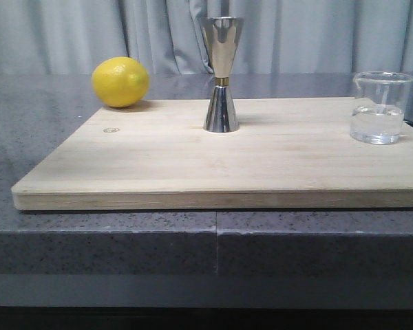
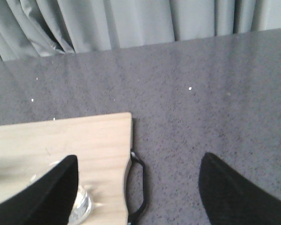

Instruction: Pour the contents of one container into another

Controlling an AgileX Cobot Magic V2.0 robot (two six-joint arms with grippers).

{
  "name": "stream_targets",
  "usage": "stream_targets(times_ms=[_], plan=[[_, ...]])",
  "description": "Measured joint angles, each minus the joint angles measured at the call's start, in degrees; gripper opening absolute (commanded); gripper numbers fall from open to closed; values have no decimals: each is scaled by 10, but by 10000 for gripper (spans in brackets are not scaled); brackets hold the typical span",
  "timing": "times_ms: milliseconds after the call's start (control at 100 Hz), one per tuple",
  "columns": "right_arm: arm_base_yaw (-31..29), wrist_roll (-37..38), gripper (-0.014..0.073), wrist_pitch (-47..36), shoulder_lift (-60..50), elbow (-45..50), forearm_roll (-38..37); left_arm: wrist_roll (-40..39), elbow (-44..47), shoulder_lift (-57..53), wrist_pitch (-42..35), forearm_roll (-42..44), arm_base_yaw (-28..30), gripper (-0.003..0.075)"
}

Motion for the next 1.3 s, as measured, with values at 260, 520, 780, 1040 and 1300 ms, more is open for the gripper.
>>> stream_targets(times_ms=[260, 520, 780, 1040, 1300], plan=[[50, 0, 488, -28, 0, 80, 1, 0, 15, 98, -68, 27, -54, 586], [88, 0, 488, -66, 0, 132, 1, -24, 15, 180, -169, 78, -96, 586], [98, 0, 488, -96, 0, 155, 1, -214, 15, 249, -281, 257, -100, 585], [98, 0, 488, -99, 0, 155, -5, -304, 15, 306, -366, 337, -101, 584], [98, 0, 488, -108, 0, 155, -9, -333, -17, 356, -397, 374, -101, 584]])
